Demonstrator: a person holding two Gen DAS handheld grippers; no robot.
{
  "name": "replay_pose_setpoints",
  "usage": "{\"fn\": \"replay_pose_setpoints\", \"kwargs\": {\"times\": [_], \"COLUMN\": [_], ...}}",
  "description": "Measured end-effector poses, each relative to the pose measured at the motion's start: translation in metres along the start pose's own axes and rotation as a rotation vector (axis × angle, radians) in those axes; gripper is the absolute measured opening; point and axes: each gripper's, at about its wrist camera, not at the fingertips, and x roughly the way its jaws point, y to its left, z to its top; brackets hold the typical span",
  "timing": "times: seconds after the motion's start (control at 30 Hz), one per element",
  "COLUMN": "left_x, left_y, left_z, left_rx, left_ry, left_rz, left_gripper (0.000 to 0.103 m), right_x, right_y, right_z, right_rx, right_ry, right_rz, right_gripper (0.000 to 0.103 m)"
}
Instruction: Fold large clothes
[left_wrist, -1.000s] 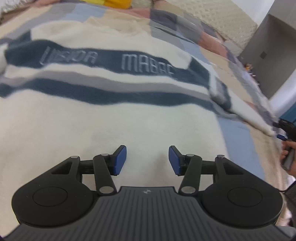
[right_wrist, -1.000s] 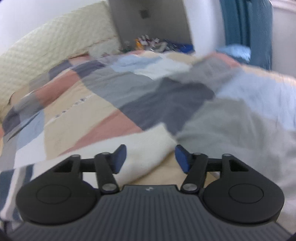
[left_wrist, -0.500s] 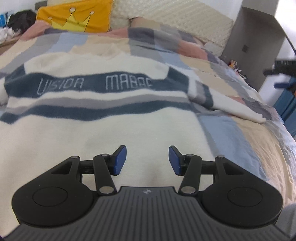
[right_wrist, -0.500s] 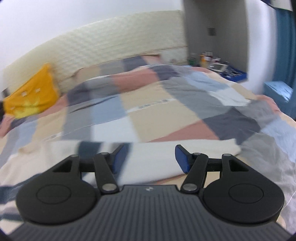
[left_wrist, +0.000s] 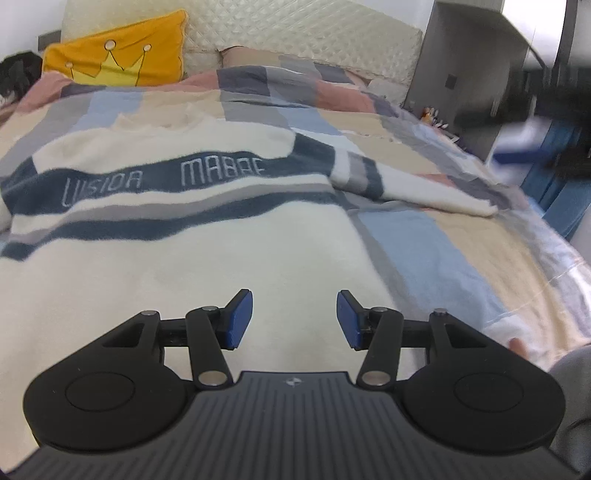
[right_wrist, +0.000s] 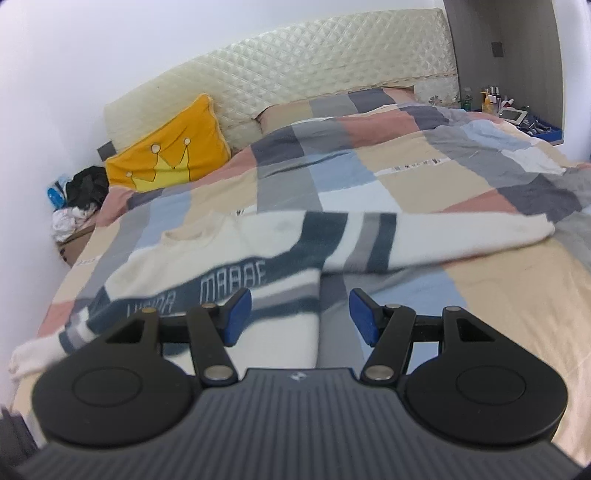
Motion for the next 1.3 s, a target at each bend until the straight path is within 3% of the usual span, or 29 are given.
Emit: {"fn": "replay_pose_setpoints", "kwargs": {"times": [0.13, 0.33, 0.4, 0.47, 0.53, 0.77, 1.03, 1.13, 1.2, 1.3], "left_x": [-0.01, -0.008, -0.006, -0.002, 0.001, 0.025, 0.054, 0.055, 0.057, 0.061], "left_y": [-0.006, -0.012, -0.012, -0.008, -0.012, -0.038, -0.074, -0.083, -0.088, -0.096], "left_z": [-0.003, -0.011, -0.014, -0.016, -0.018, -0.029, -0.048, -0.054, -0.058, -0.062], "left_rx": [0.002, -0.026, -0.05, -0.124, -0.128, -0.048, 0.194, 0.268, 0.291, 0.324], "left_ry": [-0.012, 0.022, 0.051, 0.083, 0.092, 0.148, 0.2, 0.208, 0.225, 0.228], "left_rz": [-0.014, -0.081, -0.17, -0.278, -0.3, -0.289, -0.097, -0.05, -0.046, -0.037], "left_gripper": [0.057, 0.056, 0.043, 0.04, 0.036, 0.035, 0.038, 0.047, 0.06, 0.066], "right_x": [0.007, 0.017, 0.021, 0.023, 0.021, 0.022, 0.019, 0.017, 0.015, 0.009], "right_y": [-0.009, -0.015, -0.018, -0.023, -0.029, -0.052, -0.065, -0.068, -0.07, -0.07], "right_z": [-0.029, -0.055, -0.06, -0.062, -0.062, -0.065, -0.066, -0.066, -0.066, -0.065], "right_rx": [0.068, 0.111, 0.123, 0.153, 0.176, 0.296, 0.36, 0.371, 0.374, 0.359], "right_ry": [0.047, 0.014, 0.012, 0.004, -0.018, -0.031, -0.057, -0.065, -0.087, -0.135], "right_rz": [0.012, 0.0, -0.006, 0.006, -0.012, 0.001, 0.021, 0.025, 0.024, 0.005], "right_gripper": [0.062, 0.062, 0.062, 0.062, 0.062, 0.062, 0.063, 0.063, 0.063, 0.063]}}
